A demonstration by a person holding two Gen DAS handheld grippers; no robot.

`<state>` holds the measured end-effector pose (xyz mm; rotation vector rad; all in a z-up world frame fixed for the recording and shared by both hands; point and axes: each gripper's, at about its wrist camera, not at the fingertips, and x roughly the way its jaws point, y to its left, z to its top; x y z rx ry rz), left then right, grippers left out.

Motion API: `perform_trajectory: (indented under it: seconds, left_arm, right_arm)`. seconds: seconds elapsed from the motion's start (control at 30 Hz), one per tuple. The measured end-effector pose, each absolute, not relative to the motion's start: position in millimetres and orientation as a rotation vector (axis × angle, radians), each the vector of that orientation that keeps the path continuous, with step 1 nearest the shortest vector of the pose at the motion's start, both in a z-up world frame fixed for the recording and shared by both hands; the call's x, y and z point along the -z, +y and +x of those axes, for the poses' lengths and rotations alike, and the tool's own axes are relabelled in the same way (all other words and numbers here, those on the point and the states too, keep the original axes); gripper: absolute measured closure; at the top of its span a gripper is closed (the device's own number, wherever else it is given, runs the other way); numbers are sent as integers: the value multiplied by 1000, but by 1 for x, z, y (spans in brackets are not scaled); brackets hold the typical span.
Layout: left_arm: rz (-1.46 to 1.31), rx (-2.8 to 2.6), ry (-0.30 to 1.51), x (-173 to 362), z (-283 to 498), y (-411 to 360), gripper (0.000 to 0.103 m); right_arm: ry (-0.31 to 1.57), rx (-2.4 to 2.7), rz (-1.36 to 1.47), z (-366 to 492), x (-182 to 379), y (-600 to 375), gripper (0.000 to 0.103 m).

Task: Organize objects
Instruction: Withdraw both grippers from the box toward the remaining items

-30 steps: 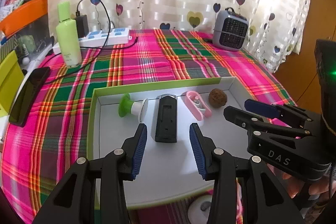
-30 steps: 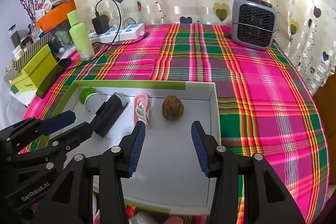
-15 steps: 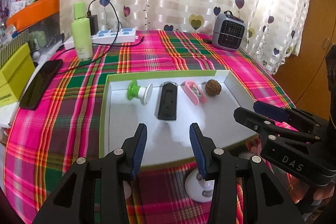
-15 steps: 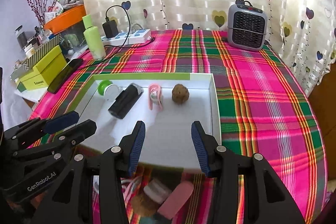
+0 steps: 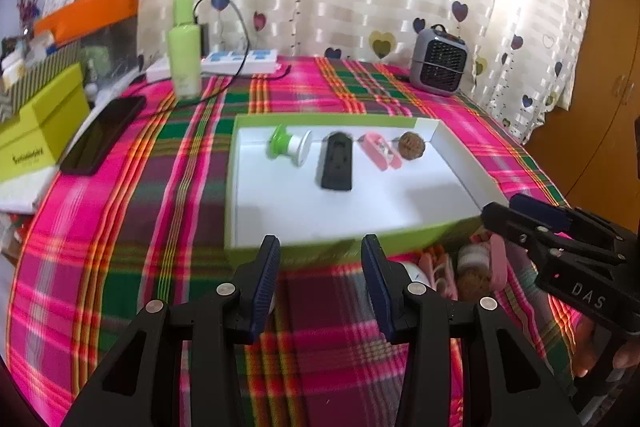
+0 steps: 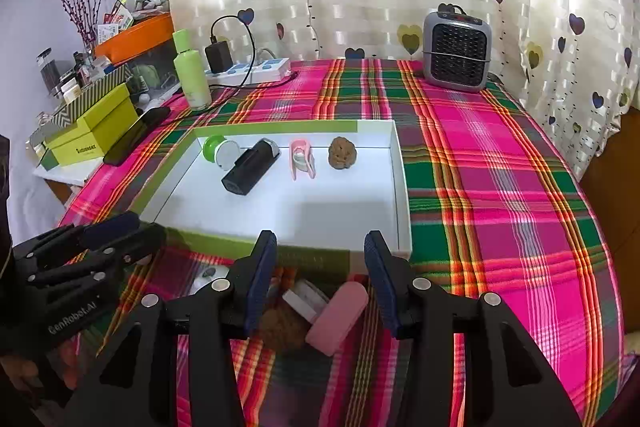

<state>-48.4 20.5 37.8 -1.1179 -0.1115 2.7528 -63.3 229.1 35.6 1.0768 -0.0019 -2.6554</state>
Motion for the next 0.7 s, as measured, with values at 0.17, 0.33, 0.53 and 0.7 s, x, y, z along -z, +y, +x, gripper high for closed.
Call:
perform_trajectory:
  seconds: [0.17, 0.33, 0.53, 0.7]
  left_arm:
    - [-1109, -2762, -124, -36, -40, 8, 62]
    - [-1122, -2778, -151, -31, -35, -5, 62]
    - [-1147, -2759, -172, -23, -32, -14, 56]
    - [-1156, -2745, -172, -19, -34, -15, 55]
  right_arm:
    - [-5, 2653, 1077, -56, -31, 233, 56]
    - [-1, 2655, 1086, -51, -26, 235, 56]
    - [-8, 2652, 1089, -45, -24, 238, 56]
    - [-11, 2659, 1094, -43, -21, 240, 56]
